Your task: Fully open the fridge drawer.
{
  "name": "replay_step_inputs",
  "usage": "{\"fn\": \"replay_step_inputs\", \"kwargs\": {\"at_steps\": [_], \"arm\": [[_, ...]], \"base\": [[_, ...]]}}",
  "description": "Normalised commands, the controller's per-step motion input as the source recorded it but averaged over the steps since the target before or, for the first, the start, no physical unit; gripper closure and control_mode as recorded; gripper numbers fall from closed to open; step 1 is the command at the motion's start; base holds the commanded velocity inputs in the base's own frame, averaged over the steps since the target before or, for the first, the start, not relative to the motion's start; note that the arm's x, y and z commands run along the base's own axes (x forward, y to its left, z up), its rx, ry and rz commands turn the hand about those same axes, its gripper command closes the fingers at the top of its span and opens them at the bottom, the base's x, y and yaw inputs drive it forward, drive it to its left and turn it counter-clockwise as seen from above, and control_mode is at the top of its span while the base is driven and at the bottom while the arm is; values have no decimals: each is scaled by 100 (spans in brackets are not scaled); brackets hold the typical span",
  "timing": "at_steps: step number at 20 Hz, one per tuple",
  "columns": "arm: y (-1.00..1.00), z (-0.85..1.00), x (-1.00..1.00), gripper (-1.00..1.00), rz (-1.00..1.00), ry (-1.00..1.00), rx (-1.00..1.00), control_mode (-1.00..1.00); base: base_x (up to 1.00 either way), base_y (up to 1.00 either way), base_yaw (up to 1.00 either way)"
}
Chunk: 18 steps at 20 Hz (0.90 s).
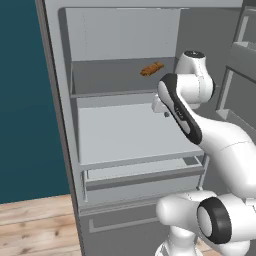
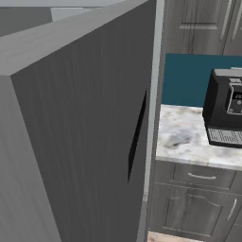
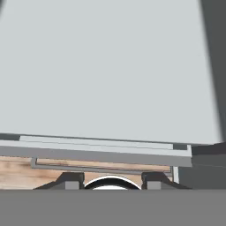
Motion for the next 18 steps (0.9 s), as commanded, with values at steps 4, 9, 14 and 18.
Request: {"fn": "replay_step_inputs", "kwargs": {"at_steps": [4, 9, 14, 18], "arm": [[-2, 0, -19, -100, 0, 0, 0, -100], [0, -7, -25, -100, 0, 0, -2, -100], [9, -12, -33, -100, 1, 1, -7, -100], [3, -15, -32, -100, 5, 2, -8, 100]], "base": [[0, 0, 0], [0, 0, 0], [0, 0, 0], [-14, 0, 2]]}}
